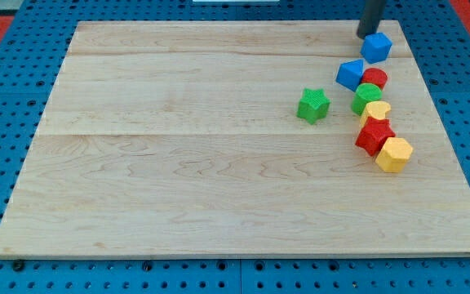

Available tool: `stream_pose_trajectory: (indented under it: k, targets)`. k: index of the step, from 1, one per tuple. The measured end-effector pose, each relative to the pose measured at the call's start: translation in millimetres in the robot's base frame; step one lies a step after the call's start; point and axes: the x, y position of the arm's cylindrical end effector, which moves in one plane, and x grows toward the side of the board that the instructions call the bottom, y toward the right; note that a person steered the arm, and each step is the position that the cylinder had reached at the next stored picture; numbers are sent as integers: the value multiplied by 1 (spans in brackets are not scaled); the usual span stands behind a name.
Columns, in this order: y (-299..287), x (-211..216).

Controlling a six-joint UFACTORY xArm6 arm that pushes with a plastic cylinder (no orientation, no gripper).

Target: Push blue cube slightly left

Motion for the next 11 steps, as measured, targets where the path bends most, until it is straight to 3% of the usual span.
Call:
stream_pose_trajectory:
  k: [1, 2, 3, 5, 6, 7, 8, 9, 11]
  targets:
    - [10, -30]
    - [74, -22]
    - [83, -6]
    - [-23, 4]
    - [-48, 3]
    - [-15, -5]
    - [63, 10]
    - [56, 34]
    - [-57, 56]
